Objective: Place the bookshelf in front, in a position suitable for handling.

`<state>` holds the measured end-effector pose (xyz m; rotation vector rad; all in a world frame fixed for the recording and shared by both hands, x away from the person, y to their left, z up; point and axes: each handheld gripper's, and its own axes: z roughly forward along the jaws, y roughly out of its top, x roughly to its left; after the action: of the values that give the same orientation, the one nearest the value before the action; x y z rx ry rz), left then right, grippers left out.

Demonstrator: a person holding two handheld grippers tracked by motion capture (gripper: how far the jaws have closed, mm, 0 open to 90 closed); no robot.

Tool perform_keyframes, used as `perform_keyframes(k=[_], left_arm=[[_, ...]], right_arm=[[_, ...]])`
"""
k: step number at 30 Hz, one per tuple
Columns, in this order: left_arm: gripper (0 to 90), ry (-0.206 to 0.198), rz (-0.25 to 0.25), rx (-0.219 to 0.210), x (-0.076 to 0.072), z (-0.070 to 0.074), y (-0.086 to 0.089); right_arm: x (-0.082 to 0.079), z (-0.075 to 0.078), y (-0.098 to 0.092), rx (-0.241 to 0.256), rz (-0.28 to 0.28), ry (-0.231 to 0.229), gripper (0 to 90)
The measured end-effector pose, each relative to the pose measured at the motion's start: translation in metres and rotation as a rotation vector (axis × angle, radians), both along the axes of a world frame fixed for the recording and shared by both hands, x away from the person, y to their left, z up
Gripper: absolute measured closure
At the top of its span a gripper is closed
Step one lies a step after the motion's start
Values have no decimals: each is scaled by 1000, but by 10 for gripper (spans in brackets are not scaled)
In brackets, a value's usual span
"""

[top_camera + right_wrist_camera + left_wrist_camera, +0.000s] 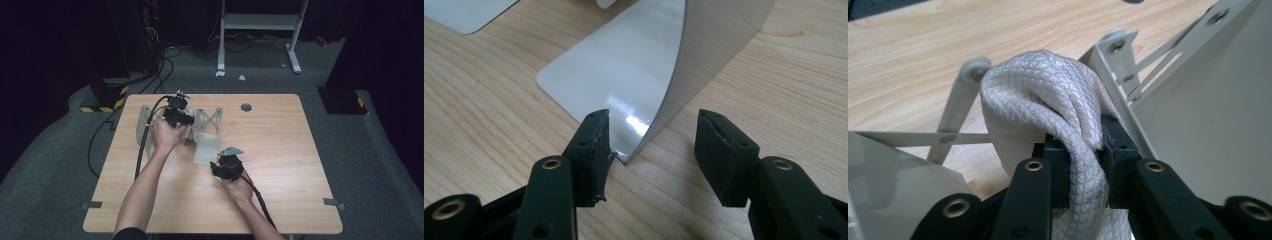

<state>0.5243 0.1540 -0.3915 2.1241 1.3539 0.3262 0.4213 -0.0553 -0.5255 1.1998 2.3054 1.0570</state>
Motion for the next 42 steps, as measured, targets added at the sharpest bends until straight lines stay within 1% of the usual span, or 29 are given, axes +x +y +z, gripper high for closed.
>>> perform_keyframes(k=[3, 7, 9, 13, 14, 16, 17, 19, 21, 23, 25, 26, 28, 31, 32, 34, 37, 39, 42], left_arm=[[767, 11, 1, 25, 0, -9, -3], [769, 16, 2, 35, -2, -22, -7], [769, 25, -5, 47, -3, -28, -8], [769, 56, -19, 59, -6, -41, -9], [769, 62, -21, 60, -6, -45, -9], [769, 65, -17, 43, -7, -47, -8], [769, 62, -14, 30, -7, -46, -6], [769, 39, -5, -6, -8, -38, -3], [769, 5, 2, -43, -10, -25, 1], [768, -32, 3, -66, -12, -10, 3], [768, -57, 0, -64, -12, 2, 3], [768, -64, -1, -62, -11, 6, 4], [768, -62, 0, -55, -8, 6, 3], [768, -34, 5, -55, -3, -6, 3], [768, -19, 6, -46, -2, -11, 2], [768, -2, 9, -32, 0, -22, -1], [768, 29, 7, -30, 1, -37, -3], [768, 57, -8, -8, 2, -47, -6], [767, 68, -21, 23, -3, -61, -12]], right_arm=[[0, 0, 1, -4, 0, -1, 482], [-1, 0, 1, -13, 3, -4, 482], [-1, 0, 1, -13, 2, -4, 482], [-1, 0, 1, -12, 1, -4, 482], [-1, 0, 1, -13, 1, -3, 482], [-1, 0, 1, -13, 1, -4, 482], [-1, 0, 1, -13, 1, -4, 482], [-1, 0, 1, -11, 1, -3, 482], [-1, 0, 1, -12, 1, -4, 482], [-1, 0, 1, -15, 1, -5, 482], [-1, 0, 2, -20, 2, -8, 482], [-1, 0, 2, -20, 3, -8, 482], [-1, 0, 2, -19, 3, -7, 482], [-1, 0, 2, -17, 3, -6, 482], [-1, 0, 2, -18, 3, -7, 481], [-1, 0, 2, -19, 6, -7, 480], [-1, 0, 2, -21, 6, -9, 481], [-1, 0, 2, -23, 5, -8, 481], [-2, 0, 4, -37, 7, -18, 478]])
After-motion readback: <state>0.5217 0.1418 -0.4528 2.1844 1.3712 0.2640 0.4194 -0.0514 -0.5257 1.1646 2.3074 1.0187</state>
